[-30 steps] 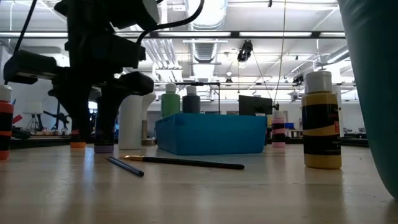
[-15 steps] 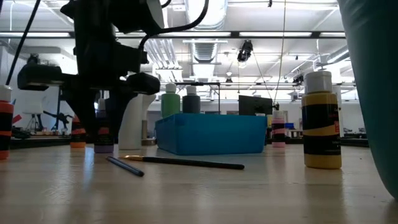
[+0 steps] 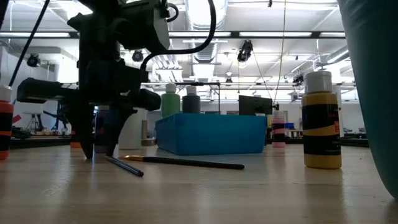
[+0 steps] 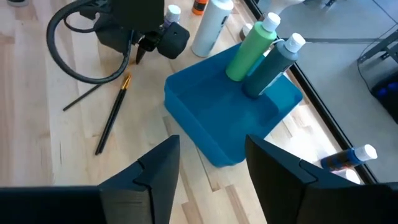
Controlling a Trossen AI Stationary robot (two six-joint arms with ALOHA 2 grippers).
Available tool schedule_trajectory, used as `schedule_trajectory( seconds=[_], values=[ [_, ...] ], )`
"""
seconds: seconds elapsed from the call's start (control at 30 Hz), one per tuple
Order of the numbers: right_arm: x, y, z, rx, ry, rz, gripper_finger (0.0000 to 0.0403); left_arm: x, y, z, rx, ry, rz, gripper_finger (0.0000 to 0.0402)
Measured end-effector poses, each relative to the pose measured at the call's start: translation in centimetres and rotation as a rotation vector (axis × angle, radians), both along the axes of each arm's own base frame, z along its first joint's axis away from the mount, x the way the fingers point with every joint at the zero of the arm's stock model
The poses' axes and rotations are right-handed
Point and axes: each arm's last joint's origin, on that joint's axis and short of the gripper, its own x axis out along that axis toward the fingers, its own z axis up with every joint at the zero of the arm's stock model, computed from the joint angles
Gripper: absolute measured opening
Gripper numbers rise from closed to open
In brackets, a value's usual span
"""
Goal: Pick & Place Paint Supplies
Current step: Put the gold paint brush into the green cup
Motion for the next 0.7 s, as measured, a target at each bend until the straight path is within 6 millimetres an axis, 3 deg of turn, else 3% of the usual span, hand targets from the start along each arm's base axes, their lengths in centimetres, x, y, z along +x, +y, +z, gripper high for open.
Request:
schedule_trajectory(
  seconds=[0.7],
  values=[
    [-0.03, -0.01, -0.15, -0.006, 0.007, 0.003, 0.0125, 0.75, -0.32, -0.48, -0.056, -0.039, 0.005, 0.0121]
  ],
)
